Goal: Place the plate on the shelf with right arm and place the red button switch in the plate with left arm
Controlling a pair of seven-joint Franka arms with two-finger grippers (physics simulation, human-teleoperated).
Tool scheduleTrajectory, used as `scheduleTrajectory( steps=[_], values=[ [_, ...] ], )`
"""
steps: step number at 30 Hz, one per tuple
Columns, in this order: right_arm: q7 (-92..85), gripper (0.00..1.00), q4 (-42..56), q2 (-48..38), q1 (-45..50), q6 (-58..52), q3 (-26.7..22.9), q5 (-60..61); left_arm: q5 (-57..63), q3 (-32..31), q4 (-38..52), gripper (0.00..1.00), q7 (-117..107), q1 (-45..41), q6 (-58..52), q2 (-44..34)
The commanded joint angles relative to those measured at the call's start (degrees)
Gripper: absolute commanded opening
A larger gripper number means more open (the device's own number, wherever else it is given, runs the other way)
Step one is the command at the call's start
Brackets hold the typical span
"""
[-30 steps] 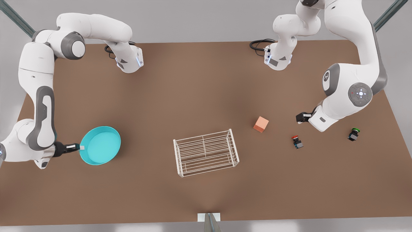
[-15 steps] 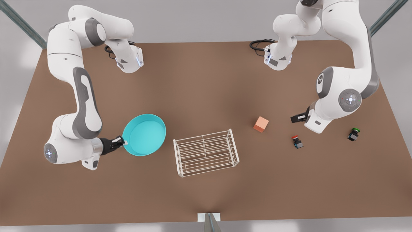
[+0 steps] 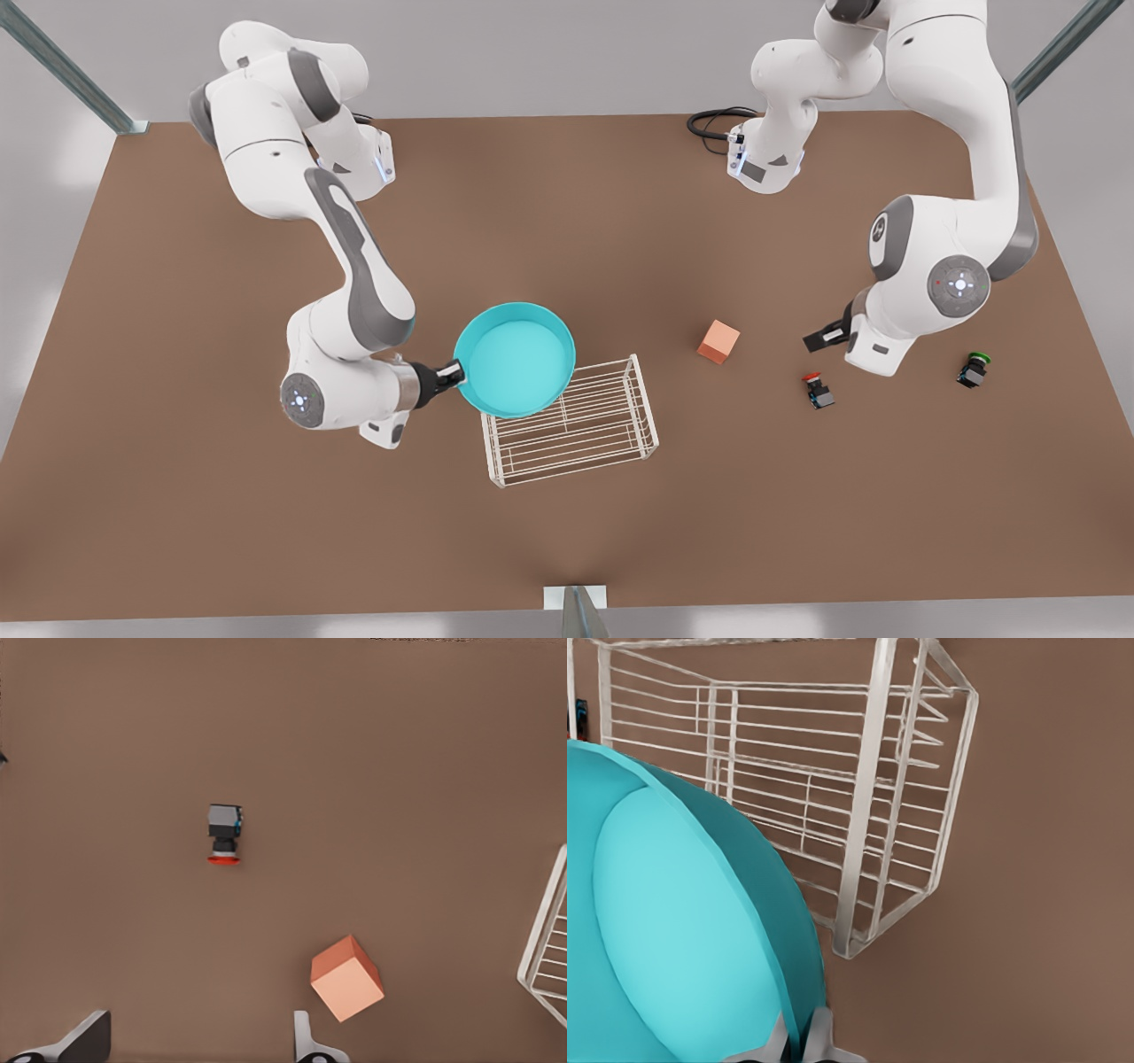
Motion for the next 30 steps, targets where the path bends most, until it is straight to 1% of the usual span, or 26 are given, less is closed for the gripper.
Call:
scheduleTrajectory(
  steps=[1, 9, 17, 19, 20, 21, 22, 24, 25, 26, 27, 28, 29, 30],
  values=[
    [21.96, 0.22, 0.39, 0.38, 1.06, 4.88, 0.03, 1.23, 0.04, 0.01, -0.07, 1.0, -6.68, 0.0, 0.51, -0.05],
    [24.6, 0.22, 0.04, 1.97, 5.28, 10.06, 0.03, 1.76, 0.13, 0.01, -0.08, 1.0, -6.68, 0.0, 0.51, 0.12],
    [26.01, 0.22, 0.04, 2.76, 5.98, 13.4, 0.03, 3.61, 0.13, 0.01, 0.01, 1.0, -8.97, 0.44, 0.77, 0.65],
    [25.92, 0.24, 0.04, 2.93, 5.98, 13.84, 0.03, 3.61, 0.13, 0.01, 0.01, 1.0, -8.97, 0.44, 0.77, 0.74],
    [26.18, 0.49, -0.05, 3.02, 5.98, 13.93, 0.03, 3.61, 0.13, 0.01, 0.01, 1.0, -8.97, 0.44, 0.77, 0.74],
    [28.99, 1.0, -0.14, 3.28, 5.98, 15.33, 0.03, 3.43, 0.13, 0.01, 0.01, 1.0, -8.97, 0.44, 0.77, 0.82],
    [28.99, 1.0, -0.14, 2.06, 5.63, 14.64, -1.37, 2.99, 0.13, 0.01, 0.01, 1.0, -8.97, 0.44, 0.77, 0.82],
    [29.17, 1.0, 0.3, -5.75, 5.72, 6.83, -9.1, 2.73, 0.13, 0.01, 0.01, 1.0, -8.97, 0.44, 0.77, 0.82],
    [28.99, 1.0, 0.39, -11.46, 5.72, 0.59, -13.49, 0.9, 0.13, 0.01, 0.01, 1.0, -8.97, 0.44, 0.77, 0.82],
    [24.19, 1.0, 0.3, -14.64, 5.02, -4.51, -15.18, -7.62, 0.21, 0.01, 0.01, 1.0, -8.88, 0.44, 0.86, 0.82],
    [13.03, 1.0, -0.05, -14.65, 2.03, -5.58, -14.74, -10.79, 0.21, 0.1, 0.54, 1.0, -8.62, 0.44, 3.31, 0.56],
    [5.89, 1.0, -0.14, -14.47, 1.67, -5.14, -15.09, -20.28, 0.21, 0.1, 0.45, 1.0, -8.62, 0.53, 6.83, 0.56],
    [2.72, 1.0, -0.67, -13.68, 0.1, -4.53, -15.09, -23.55, 0.21, 0.1, 0.1, 1.0, -8.88, 0.62, 9.9, 2.4],
    [2.8, 1.0, -0.67, -11.92, 0.27, -4.35, -15.0, -24.34, 0.21, 0.1, 0.1, 1.0, -7.83, 0.53, 12.37, 4.6]
  ],
)
